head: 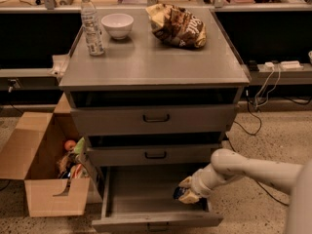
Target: Place rxbar blueberry into bottom drawer
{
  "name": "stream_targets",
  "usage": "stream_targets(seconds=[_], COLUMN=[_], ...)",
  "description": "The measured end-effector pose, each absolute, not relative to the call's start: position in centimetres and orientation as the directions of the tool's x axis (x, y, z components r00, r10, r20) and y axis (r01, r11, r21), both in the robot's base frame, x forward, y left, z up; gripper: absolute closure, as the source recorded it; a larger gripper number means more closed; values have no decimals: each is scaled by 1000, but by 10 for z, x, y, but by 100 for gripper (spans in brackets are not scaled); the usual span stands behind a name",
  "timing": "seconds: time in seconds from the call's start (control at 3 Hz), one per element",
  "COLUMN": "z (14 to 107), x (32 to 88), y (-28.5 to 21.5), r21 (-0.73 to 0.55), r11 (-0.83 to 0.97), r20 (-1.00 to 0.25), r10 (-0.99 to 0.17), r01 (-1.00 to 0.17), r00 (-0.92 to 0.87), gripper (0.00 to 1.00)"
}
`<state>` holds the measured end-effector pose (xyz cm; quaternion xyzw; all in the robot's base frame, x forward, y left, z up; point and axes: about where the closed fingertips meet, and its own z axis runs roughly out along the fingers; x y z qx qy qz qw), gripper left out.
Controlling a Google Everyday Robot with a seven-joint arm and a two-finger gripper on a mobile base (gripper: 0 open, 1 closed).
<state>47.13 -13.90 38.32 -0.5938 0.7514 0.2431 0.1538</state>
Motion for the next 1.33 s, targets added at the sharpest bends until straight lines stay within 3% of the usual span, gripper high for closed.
stream_targets(seconds=[0.33, 1.0, 1.33], z=[320, 241, 224], x=[499, 548, 574], y=[-120, -88, -74], r21=[205, 211, 190], r11=[173, 132, 112], r20=[-519, -658, -716], r10=[-815, -714, -664], r01=[-963, -969, -975], r00=[-257, -240, -216], gripper=[100, 100, 85])
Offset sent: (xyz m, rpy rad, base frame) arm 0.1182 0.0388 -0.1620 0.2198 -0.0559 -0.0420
